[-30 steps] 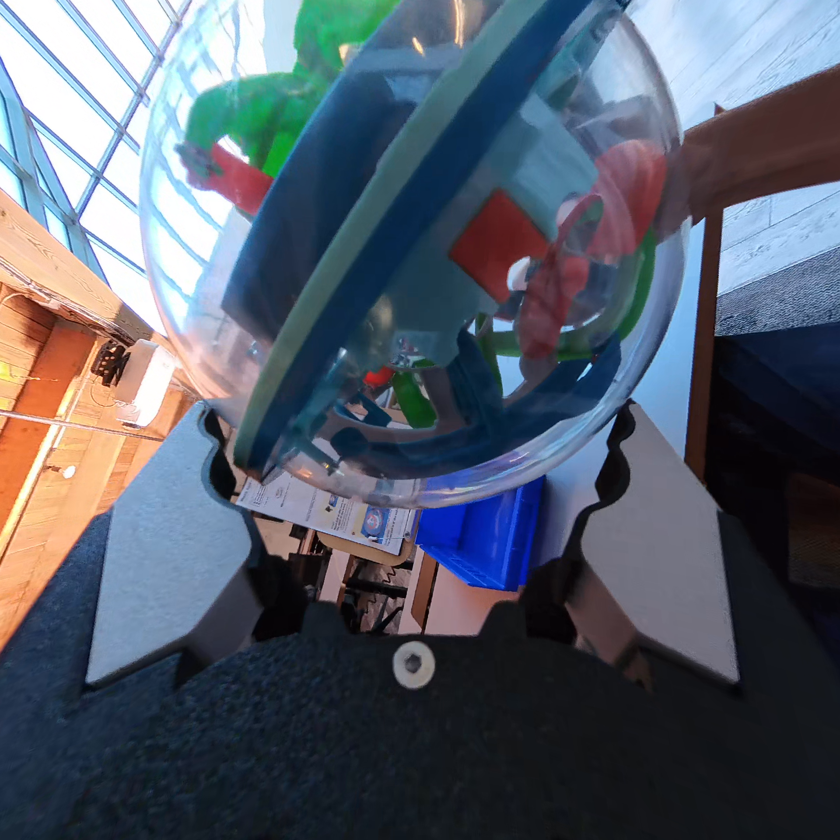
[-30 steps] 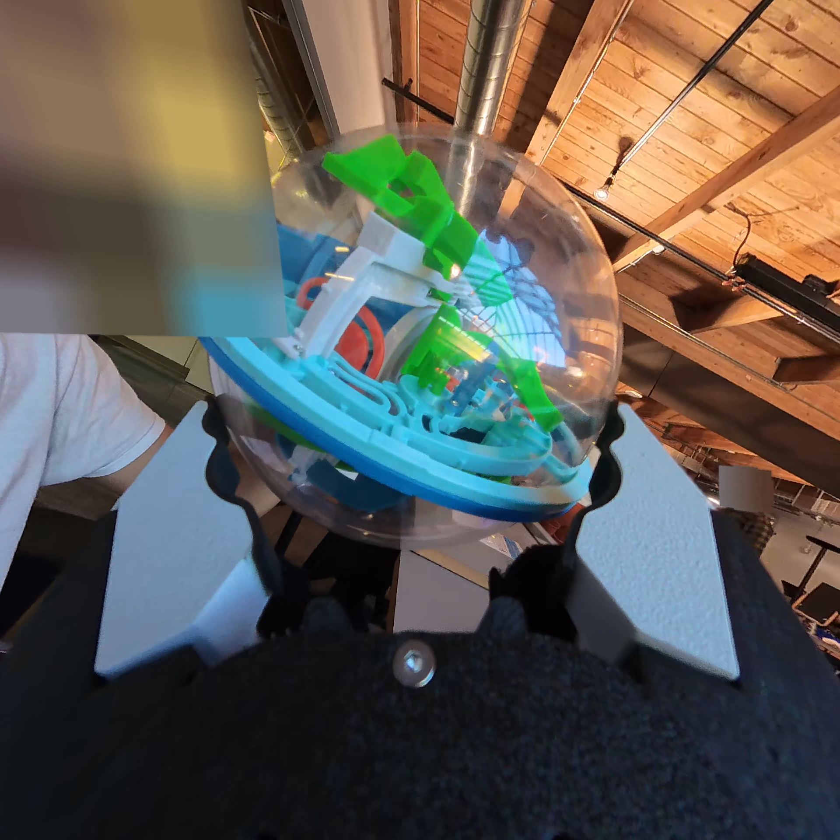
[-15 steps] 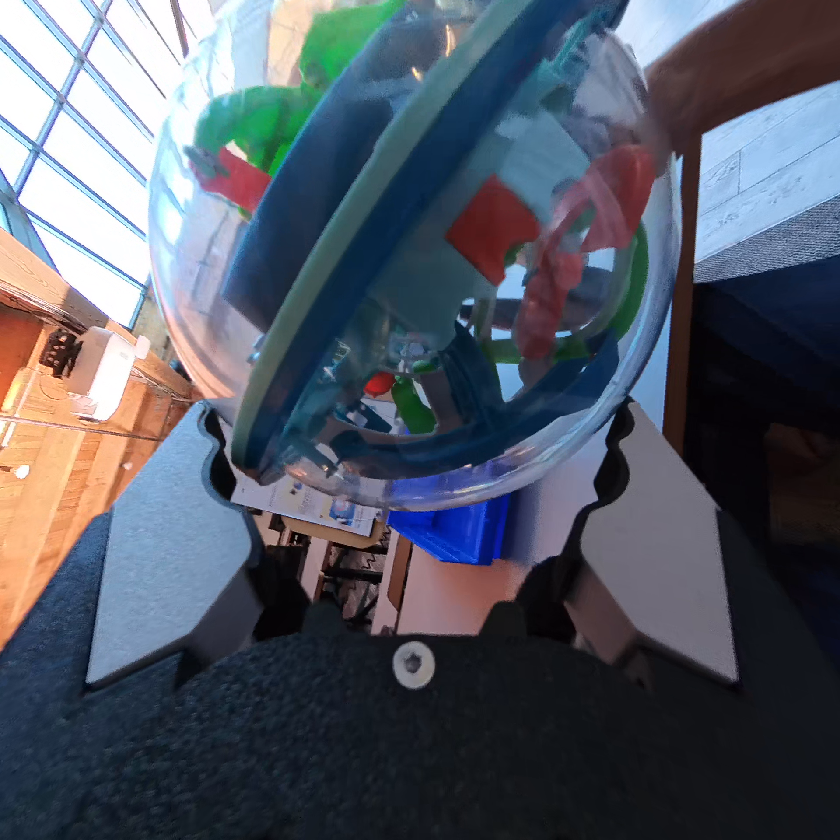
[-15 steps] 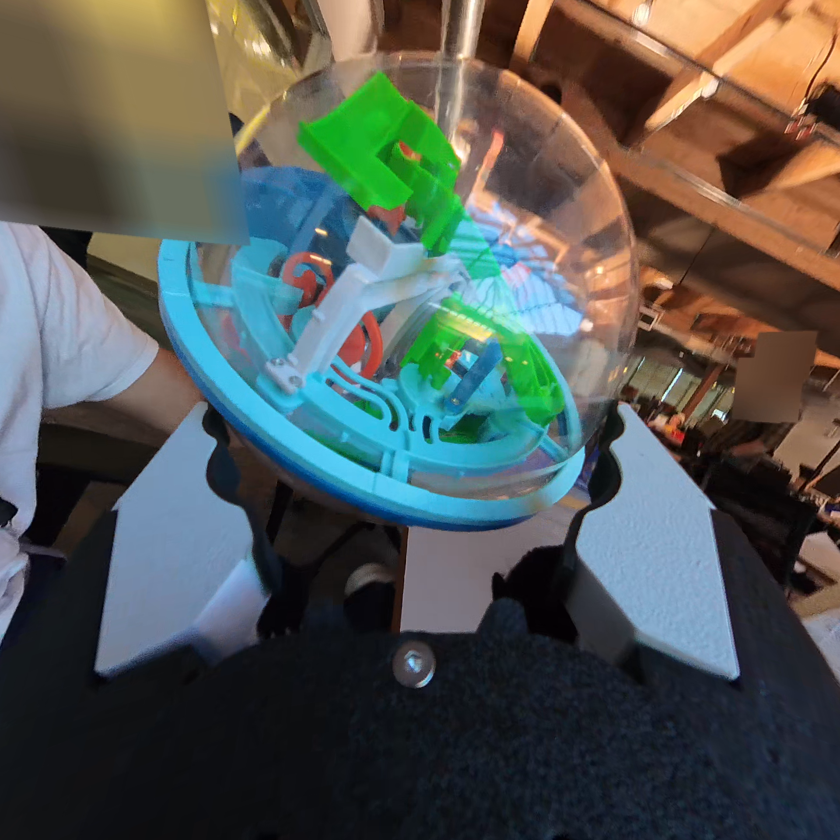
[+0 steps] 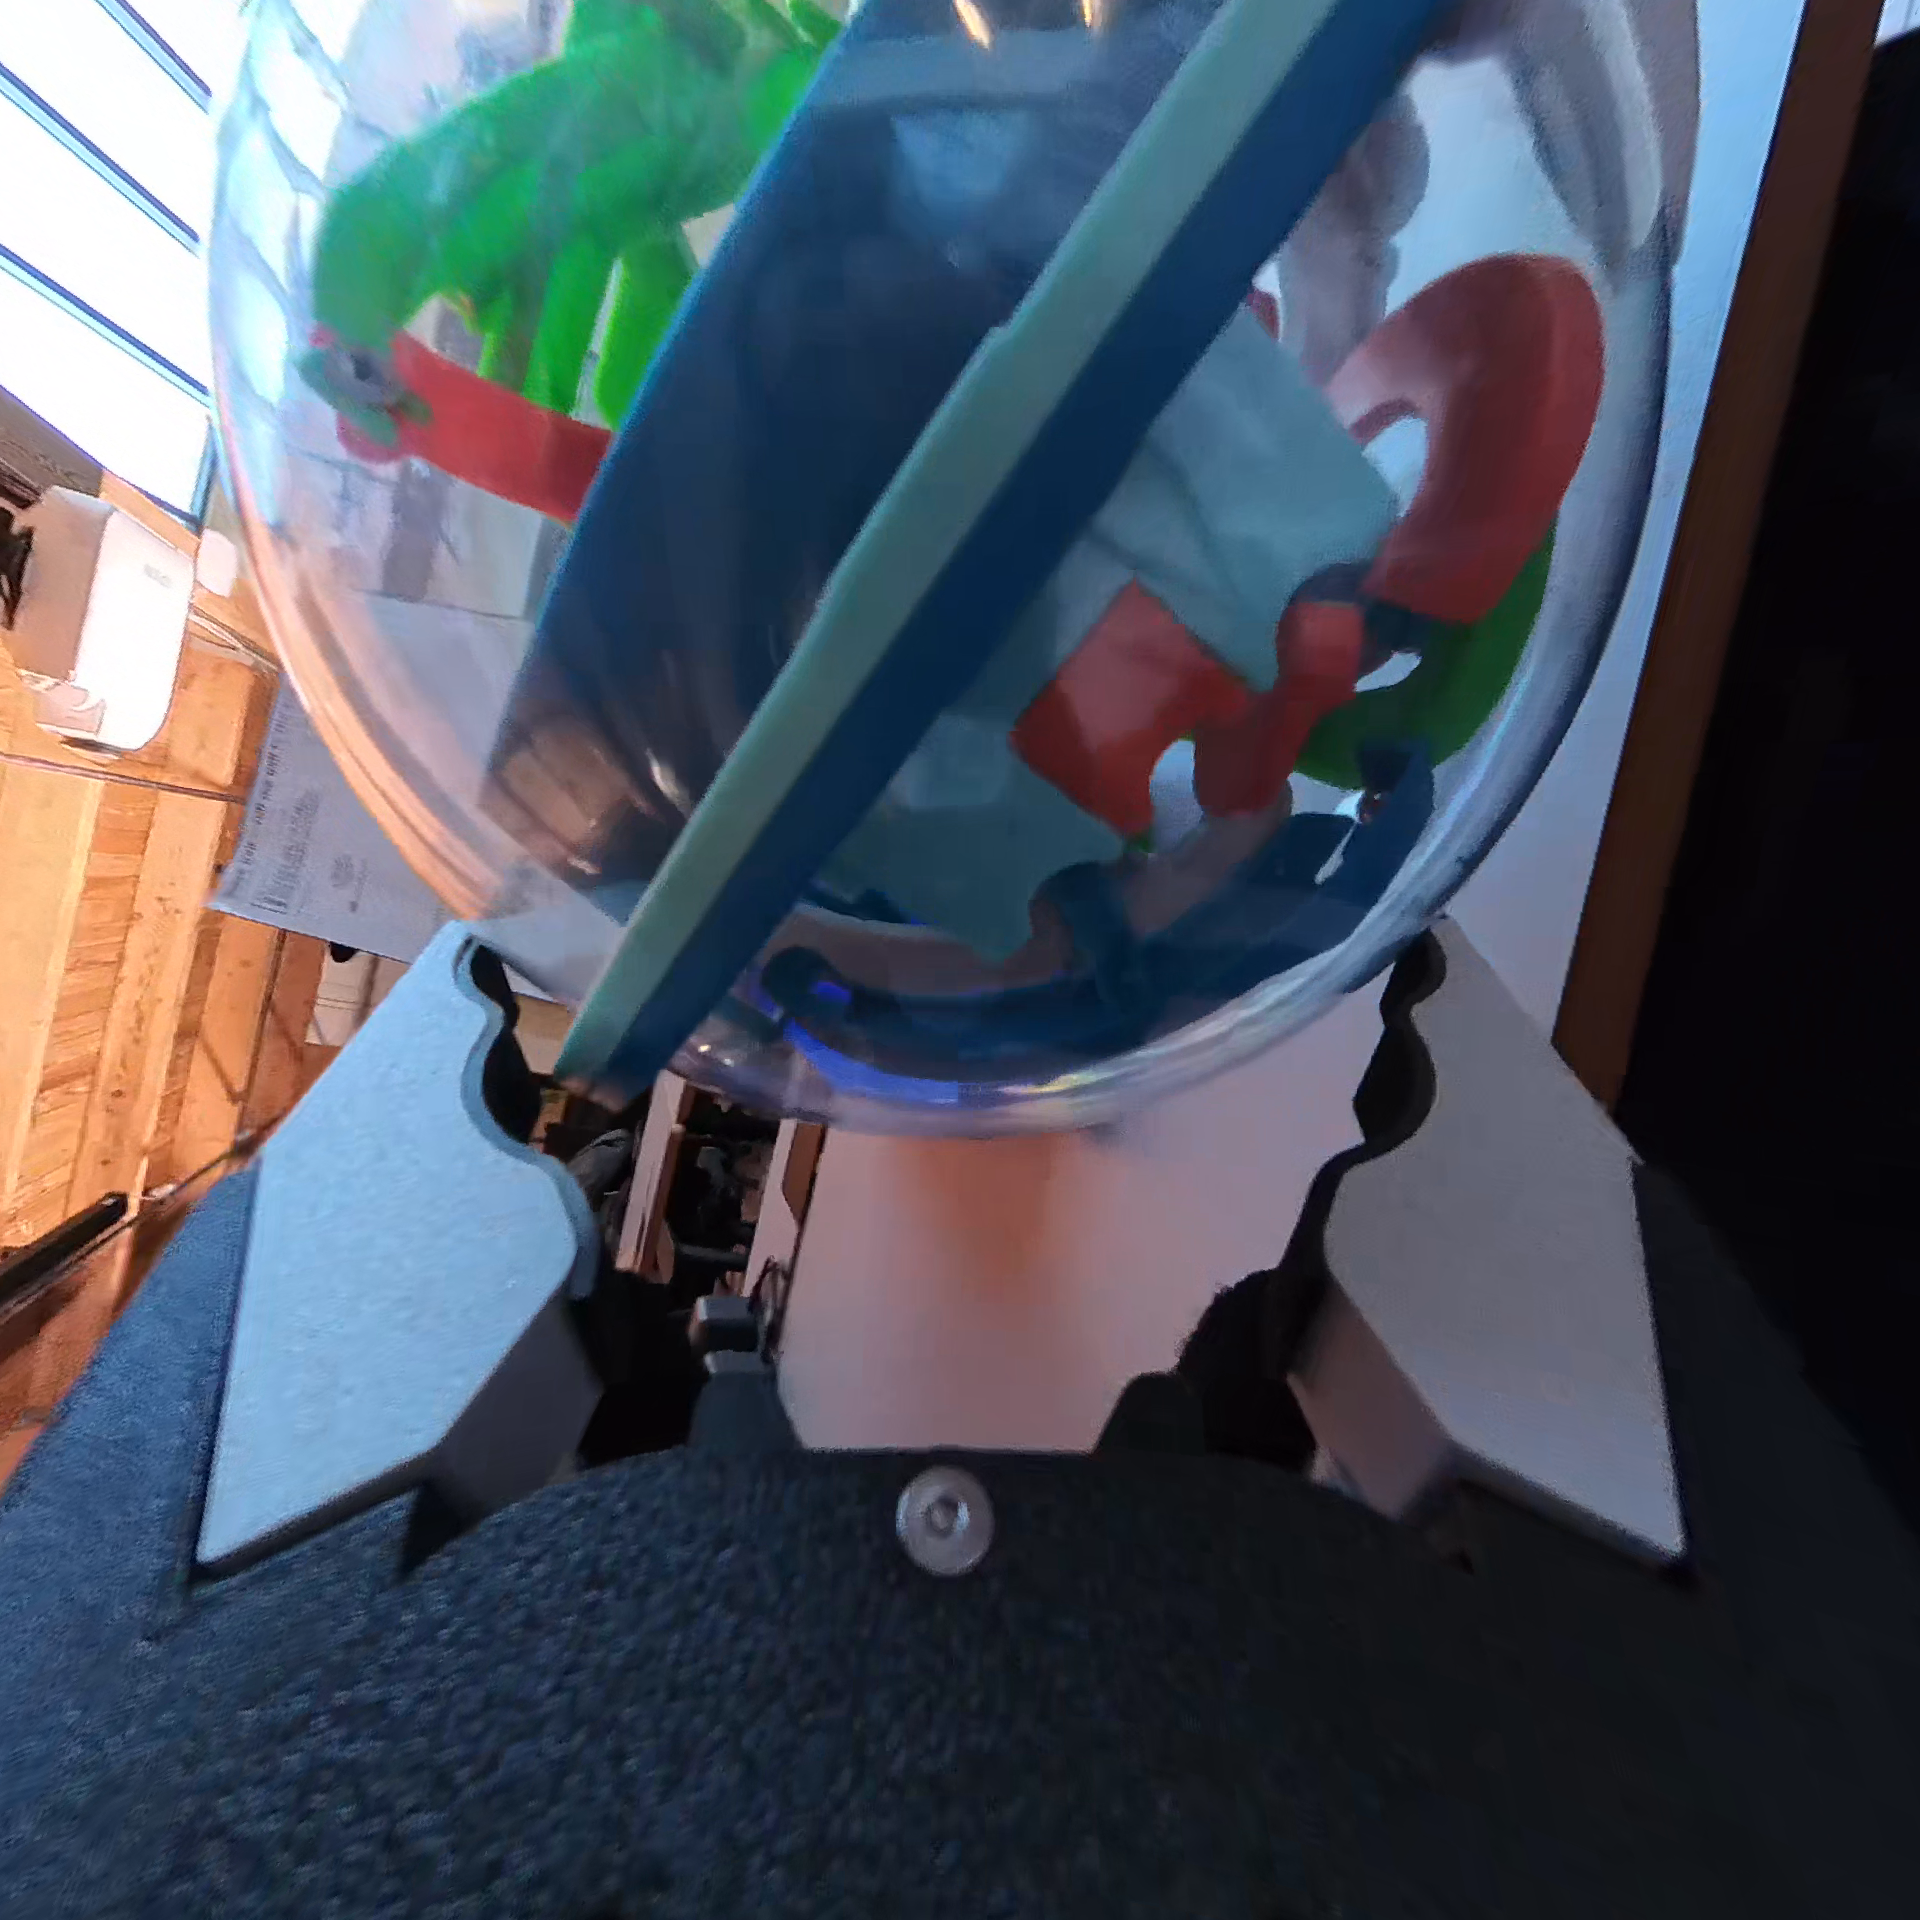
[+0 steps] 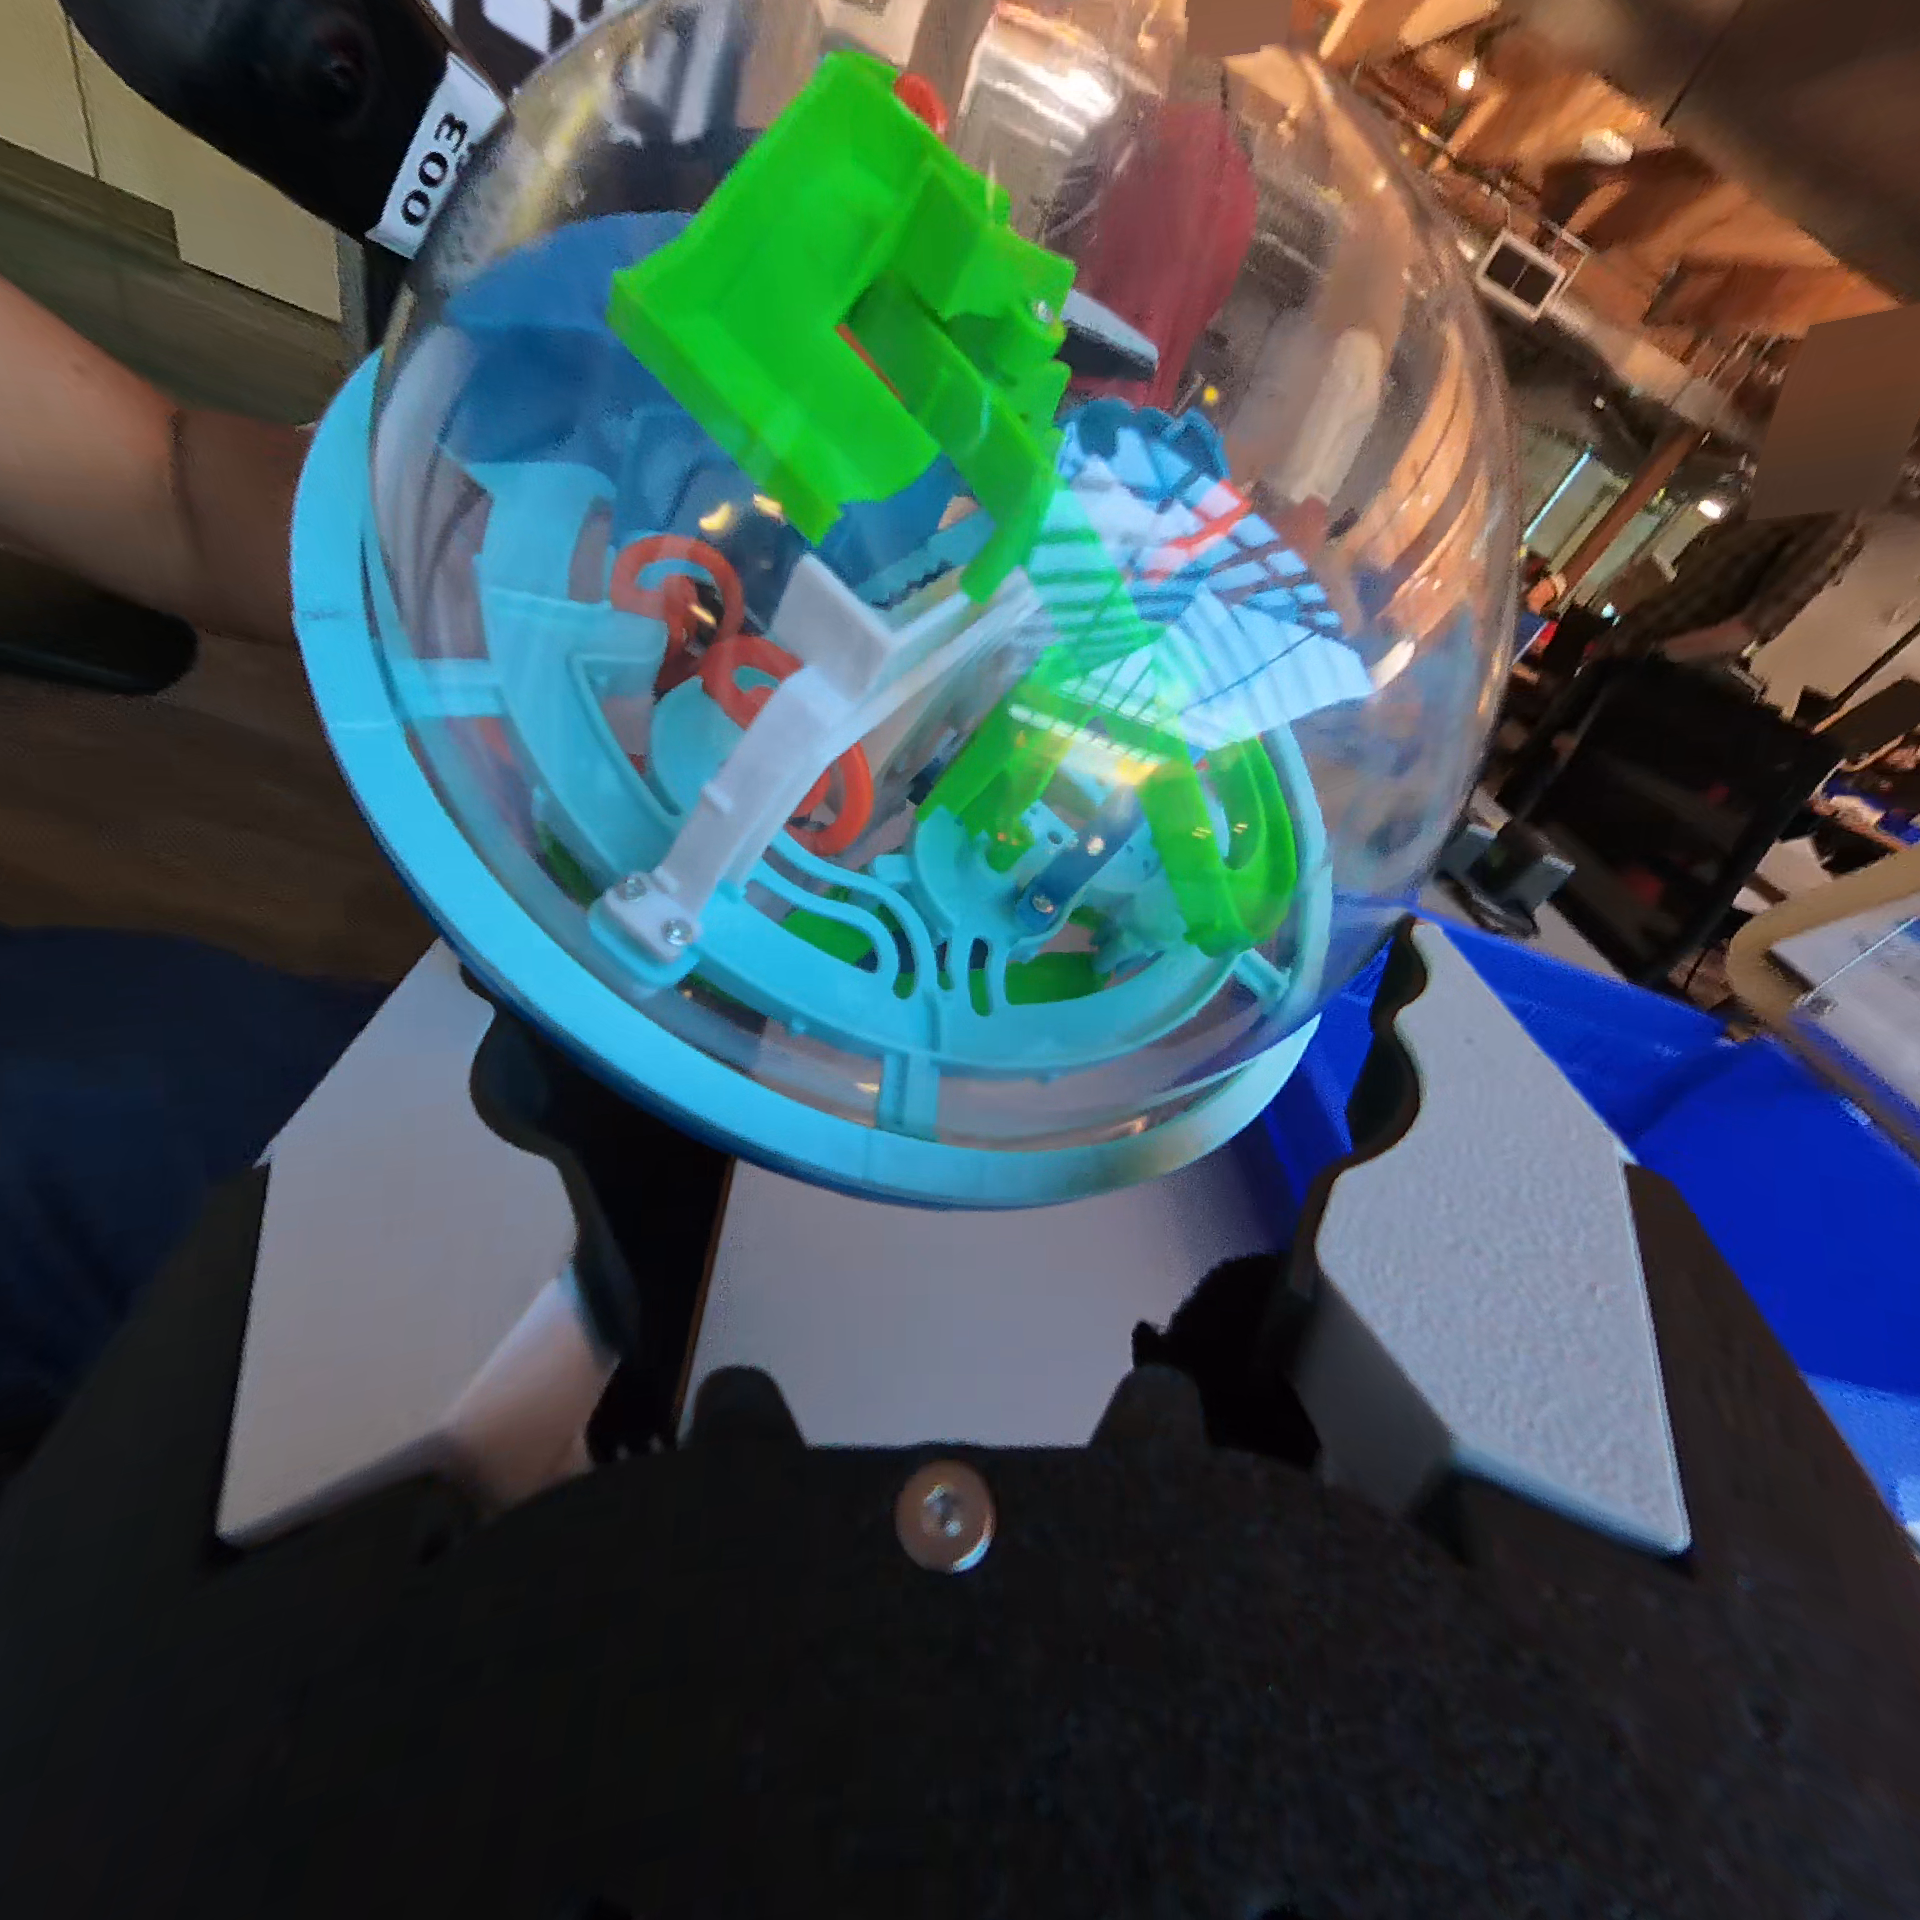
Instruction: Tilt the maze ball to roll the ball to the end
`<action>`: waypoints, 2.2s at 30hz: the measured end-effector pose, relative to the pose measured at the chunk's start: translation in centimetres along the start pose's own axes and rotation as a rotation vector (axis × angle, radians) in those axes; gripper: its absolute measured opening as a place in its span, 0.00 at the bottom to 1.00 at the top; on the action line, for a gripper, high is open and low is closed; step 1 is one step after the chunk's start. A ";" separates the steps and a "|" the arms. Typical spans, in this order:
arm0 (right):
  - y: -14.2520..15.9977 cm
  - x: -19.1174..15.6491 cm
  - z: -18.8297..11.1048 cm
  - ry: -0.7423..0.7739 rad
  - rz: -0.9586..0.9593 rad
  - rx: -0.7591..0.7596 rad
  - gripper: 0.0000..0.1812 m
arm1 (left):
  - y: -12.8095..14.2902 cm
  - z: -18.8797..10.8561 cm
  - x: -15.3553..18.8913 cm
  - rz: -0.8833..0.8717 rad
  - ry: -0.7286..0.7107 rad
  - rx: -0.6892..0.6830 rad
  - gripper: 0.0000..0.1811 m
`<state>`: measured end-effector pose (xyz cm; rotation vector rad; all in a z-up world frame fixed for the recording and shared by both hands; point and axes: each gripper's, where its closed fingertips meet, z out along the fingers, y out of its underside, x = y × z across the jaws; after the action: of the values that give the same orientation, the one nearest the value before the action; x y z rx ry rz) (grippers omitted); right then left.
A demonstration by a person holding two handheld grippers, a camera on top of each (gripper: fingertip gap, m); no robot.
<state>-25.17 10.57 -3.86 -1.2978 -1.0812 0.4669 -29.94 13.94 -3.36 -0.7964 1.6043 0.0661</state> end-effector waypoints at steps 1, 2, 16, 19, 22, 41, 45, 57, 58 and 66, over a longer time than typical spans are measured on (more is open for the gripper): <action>0.8 0.1 0.3 -0.001 0.016 -0.008 0.86 | 0.7 0.5 0.5 -0.013 0.010 0.000 0.87; 1.6 0.3 0.6 -0.004 0.030 -0.018 0.86 | 1.3 0.9 0.9 -0.024 0.019 -0.001 0.87; 8.1 2.4 2.9 -0.049 0.082 -0.138 0.85 | 6.5 4.4 3.2 -0.073 0.067 -0.038 0.87; 9.7 2.5 3.0 -0.053 0.075 -0.202 0.85 | 7.2 5.1 3.8 -0.065 0.075 -0.058 0.88; 10.5 2.6 3.0 -0.058 0.083 -0.229 0.85 | 7.6 5.5 4.2 -0.069 0.085 -0.062 0.88; 10.2 2.0 1.5 -0.109 0.201 -0.220 0.85 | 7.8 5.6 4.5 -0.051 0.084 -0.064 0.84; 9.0 2.3 -0.3 -0.090 0.298 -0.186 0.85 | 7.4 5.5 4.6 -0.067 0.086 -0.053 0.83; 3.7 5.1 1.9 0.131 0.540 -0.058 0.82 | 5.8 5.4 4.6 -0.075 0.087 -0.023 0.81; 4.0 4.8 2.0 0.127 0.507 -0.078 0.83 | 5.7 5.3 4.7 -0.079 0.086 -0.012 0.81; 4.2 3.9 1.4 0.097 0.455 -0.109 0.83 | 4.3 3.4 5.1 -0.327 0.241 0.128 0.81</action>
<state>-23.39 15.56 -6.46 -1.6536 -0.7346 0.6818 -29.15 16.57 -10.33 -0.9843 1.6626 -0.3758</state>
